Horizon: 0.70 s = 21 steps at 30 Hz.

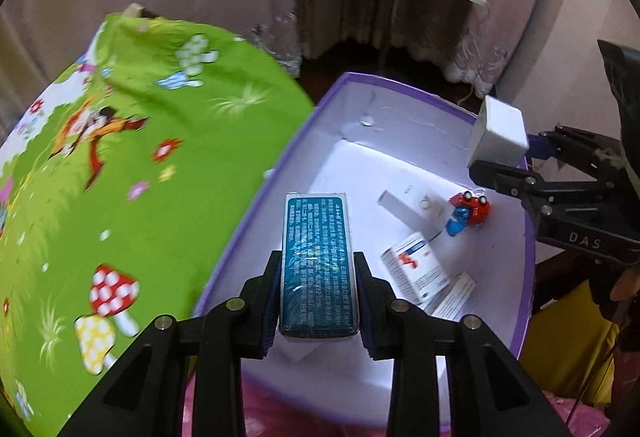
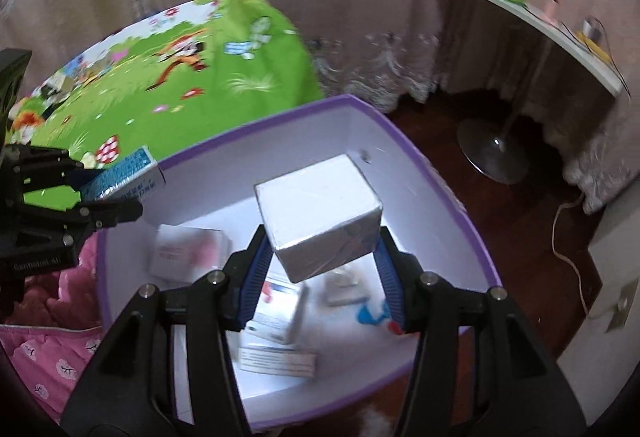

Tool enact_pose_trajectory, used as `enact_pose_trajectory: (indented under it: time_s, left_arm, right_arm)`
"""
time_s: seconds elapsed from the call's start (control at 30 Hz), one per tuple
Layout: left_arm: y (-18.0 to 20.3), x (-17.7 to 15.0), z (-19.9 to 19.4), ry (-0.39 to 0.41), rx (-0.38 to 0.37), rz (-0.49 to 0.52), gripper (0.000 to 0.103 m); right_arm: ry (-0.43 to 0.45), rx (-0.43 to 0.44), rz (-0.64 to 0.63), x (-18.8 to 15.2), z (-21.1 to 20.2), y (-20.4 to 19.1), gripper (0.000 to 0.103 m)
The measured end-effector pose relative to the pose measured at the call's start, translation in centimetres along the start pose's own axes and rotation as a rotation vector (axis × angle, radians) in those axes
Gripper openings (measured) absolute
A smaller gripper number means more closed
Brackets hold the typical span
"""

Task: Organize rigid objects
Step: 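Carry the cube box and teal box with both grippers over the purple-rimmed box, then open both grippers to drop the boxes into the purple-rimmed box, then move both grippers back to the pile on the bed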

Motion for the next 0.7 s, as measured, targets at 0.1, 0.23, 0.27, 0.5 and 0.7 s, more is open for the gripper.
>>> enact_pose_trajectory:
  time_s: [0.1,0.23,0.27,0.5,0.7]
  left_arm:
    - [1.1,1.0,1.1,-0.003,-0.006,-0.003,0.034]
    - [1.7,2.5,1.6,0.036,-0.023,-0.045,0.035]
    - [1.8,2.9,1.6,0.052,-0.052,-0.066,0.036]
    - [0.4,2.8,-0.7,0.136,-0.113,-0.083,0.073]
    - [-7.4,0.3,-4.8,0.221,0.060,-0.126,0.073]
  right_arm:
    - [0.010,-0.024,0.041,-0.1,-0.1,2.1,0.055]
    - [0.031,-0.017,0.087,0.2,-0.1,3.3,0.056]
    - [0.034,-0.013,0.089,0.2,-0.1,3.3,0.056]
    - [0.073,0.044,0.136,1.2,-0.5,2.6,0.081]
    - [0.099,0.054,0.137,2.9,-1.2,1.6,0.082]
Point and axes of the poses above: each gripper's, at about its wrist camera, not at the fingertips, and z roughly the way its jaws point, y to its right, x to its top, the point moved 8 cm from there along z, roughly the way its jaws point, and after that the axes turned 8 degrees about -x, right-handed, at the moved point
